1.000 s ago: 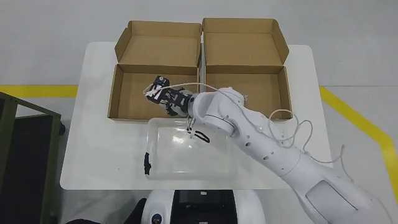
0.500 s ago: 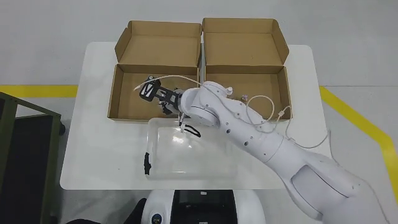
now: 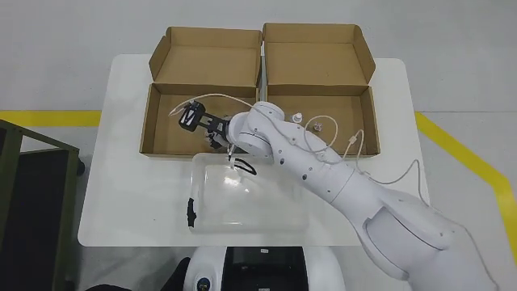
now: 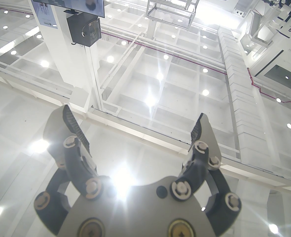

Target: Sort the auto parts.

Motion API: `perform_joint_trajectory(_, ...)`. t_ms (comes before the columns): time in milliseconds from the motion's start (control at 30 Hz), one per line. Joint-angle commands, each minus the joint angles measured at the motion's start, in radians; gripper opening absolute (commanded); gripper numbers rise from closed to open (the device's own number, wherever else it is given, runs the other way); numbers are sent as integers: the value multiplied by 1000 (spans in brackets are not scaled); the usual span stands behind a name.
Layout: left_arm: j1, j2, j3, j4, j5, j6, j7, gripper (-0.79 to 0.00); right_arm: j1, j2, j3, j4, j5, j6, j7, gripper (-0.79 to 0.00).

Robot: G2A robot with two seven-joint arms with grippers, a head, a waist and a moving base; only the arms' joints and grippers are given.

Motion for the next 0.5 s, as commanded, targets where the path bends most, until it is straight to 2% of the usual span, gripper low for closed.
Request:
perform_joint_trajectory(0, 0, 0, 0, 0, 0, 0, 0, 0, 3, -7, -1, 18, -2, -5, -3, -505)
perform_joint_trajectory(233, 0, 0, 0, 0, 0, 0, 0, 0, 8, -27, 5, 47, -10, -12, -11, -446)
perform_joint_trajectory(400, 0, 0, 0, 0, 0, 0, 0, 0, 11, -26, 31, 4, -34, -11, -17, -406)
perform_joint_trajectory(433, 0, 0, 0, 0, 0, 0, 0, 0, 10, -23, 40, -11, -39, -10, -15, -394)
perform_joint_trajectory(467, 0, 0, 0, 0, 0, 0, 0, 0, 9, -20, 48, -30, -45, -9, -14, -348)
